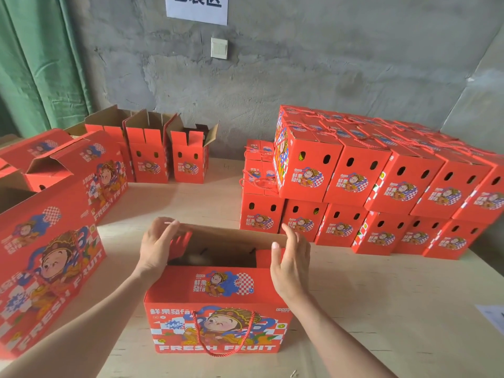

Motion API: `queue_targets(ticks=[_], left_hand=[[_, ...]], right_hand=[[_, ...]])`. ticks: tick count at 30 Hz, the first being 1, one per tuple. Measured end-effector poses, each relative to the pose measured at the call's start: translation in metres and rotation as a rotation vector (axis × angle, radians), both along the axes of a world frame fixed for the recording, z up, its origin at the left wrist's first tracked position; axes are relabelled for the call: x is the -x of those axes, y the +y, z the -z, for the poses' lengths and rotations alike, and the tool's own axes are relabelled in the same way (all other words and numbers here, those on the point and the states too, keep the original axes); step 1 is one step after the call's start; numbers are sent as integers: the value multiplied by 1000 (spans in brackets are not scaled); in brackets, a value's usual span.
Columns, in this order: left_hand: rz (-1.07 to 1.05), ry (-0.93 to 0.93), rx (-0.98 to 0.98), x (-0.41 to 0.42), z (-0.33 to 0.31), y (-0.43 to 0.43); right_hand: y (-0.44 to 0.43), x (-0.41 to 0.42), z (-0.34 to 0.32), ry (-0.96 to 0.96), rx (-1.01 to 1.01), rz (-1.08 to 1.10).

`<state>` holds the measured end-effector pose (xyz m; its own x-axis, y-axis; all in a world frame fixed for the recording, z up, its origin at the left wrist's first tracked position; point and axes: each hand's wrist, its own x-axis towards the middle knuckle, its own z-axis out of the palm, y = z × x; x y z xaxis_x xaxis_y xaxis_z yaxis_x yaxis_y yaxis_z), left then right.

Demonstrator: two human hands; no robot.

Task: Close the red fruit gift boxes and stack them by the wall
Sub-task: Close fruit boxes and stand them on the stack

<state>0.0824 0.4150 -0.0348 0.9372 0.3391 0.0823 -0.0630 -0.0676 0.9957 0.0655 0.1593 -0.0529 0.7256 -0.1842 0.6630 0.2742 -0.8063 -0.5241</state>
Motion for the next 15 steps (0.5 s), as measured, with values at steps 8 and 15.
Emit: queue_targets(ticks=[8, 15], left_hand=[[64, -1, -278, 1, 7, 2], [-60, -256, -705, 6, 8, -6]], right_hand=[[0, -1, 1, 109, 111, -3], [0, 0, 3, 48, 185, 58]])
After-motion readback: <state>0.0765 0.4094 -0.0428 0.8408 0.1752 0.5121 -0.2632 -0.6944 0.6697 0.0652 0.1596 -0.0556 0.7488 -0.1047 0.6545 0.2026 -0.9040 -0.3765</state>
